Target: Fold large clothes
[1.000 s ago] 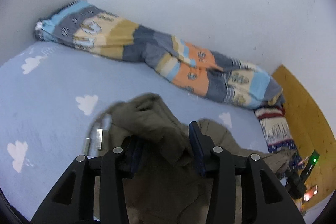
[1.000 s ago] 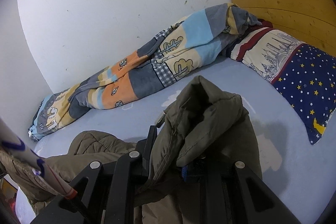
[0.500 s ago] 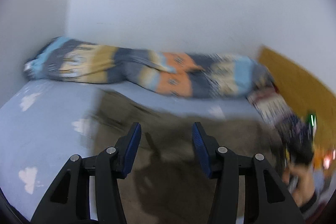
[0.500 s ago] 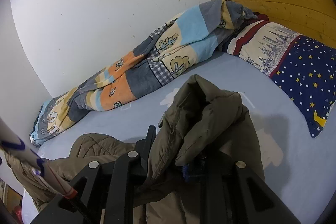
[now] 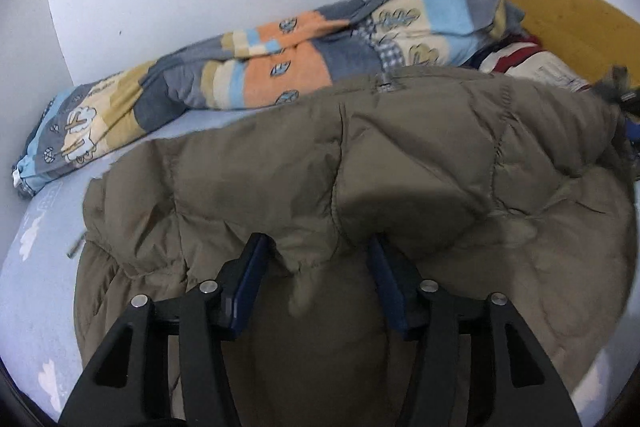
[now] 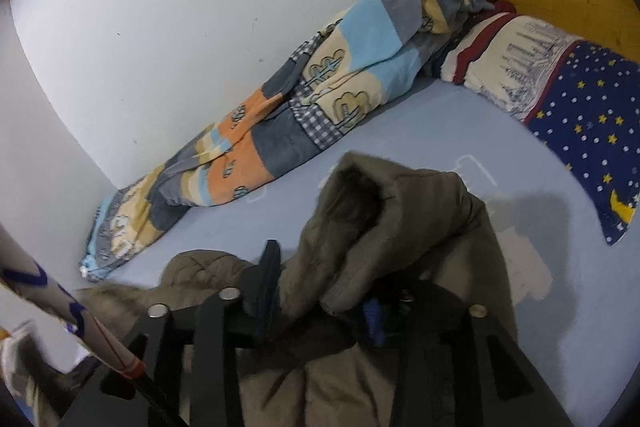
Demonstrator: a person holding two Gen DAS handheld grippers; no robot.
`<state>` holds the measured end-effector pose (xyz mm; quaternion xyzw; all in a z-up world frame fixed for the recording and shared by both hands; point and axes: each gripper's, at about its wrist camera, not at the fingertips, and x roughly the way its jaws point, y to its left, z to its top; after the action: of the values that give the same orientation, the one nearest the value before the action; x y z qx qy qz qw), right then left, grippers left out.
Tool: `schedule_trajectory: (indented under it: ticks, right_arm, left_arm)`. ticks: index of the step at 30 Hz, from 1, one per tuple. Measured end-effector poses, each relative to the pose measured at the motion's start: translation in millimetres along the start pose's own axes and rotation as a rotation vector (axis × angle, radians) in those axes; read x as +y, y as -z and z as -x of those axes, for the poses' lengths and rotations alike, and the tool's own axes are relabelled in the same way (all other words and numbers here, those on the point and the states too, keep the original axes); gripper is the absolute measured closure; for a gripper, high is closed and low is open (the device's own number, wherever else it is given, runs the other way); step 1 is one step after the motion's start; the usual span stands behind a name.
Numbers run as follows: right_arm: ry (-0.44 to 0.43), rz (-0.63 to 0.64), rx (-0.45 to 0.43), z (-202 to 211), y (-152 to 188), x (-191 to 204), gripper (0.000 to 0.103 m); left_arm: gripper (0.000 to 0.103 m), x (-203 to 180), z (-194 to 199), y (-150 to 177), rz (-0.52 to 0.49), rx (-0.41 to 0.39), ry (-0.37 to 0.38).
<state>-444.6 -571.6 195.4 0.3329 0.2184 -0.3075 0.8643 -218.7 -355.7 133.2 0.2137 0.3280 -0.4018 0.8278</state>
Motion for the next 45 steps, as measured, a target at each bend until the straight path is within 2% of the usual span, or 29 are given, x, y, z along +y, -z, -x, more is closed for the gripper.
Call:
schedule_trajectory:
  ticks: [2,6,9,11,14,18,23,27,30,33,37,41,45]
  right_arm:
    - [-0.009,0.004,-0.019,8,-3,2,0.053]
    - [-0.003,0.05,-0.051,20,-5,7,0.053]
    - [-0.004,0.079,0.02,5,6,9,0.053]
    - [0.053,0.126,0.049,-5,16,11,0.053]
    - [0.073,0.115,0.16,-33,29,2,0.053]
    - [0.17,0.165,0.267,-64,49,-6,0.055]
    - [0.216,0.23,0.28,-80,63,-10,0.055]
    - [0.247,0.234,0.277,-74,58,-4,0.056]
    - [0.19,0.25,0.207,-46,48,14,0.056]
    - [0.175,0.275,0.177,-27,48,29,0.055]
    - [0.127,0.25,0.217,-9,60,30,0.055]
    - [0.147,0.258,0.23,18,80,20,0.055]
    - [0.142,0.207,0.251,47,105,0,0.055]
  left_arm:
    - [0.048,0,-10,-2,0.002,-0.002,-0.021]
    - [0.044,6,-28,-8,0.026,0.002,-0.042]
    - [0.042,10,-33,-3,0.034,0.008,-0.042]
    - [0.042,10,-35,0,0.035,0.008,-0.04]
    - [0.041,12,-41,3,0.05,0.025,-0.022]
    - [0.037,15,-52,5,0.071,0.047,-0.002]
    - [0.034,14,-65,3,0.077,0.082,-0.024]
    - [0.034,20,-32,3,0.121,0.051,-0.003]
    - [0.034,29,6,14,0.161,-0.008,0.023]
    - [0.034,36,38,33,0.14,-0.022,-0.029]
    - [0.034,56,78,65,0.171,-0.033,-0.062]
    - [0.034,81,96,88,0.227,-0.024,-0.093]
    - [0.034,96,90,101,0.259,0.012,-0.128]
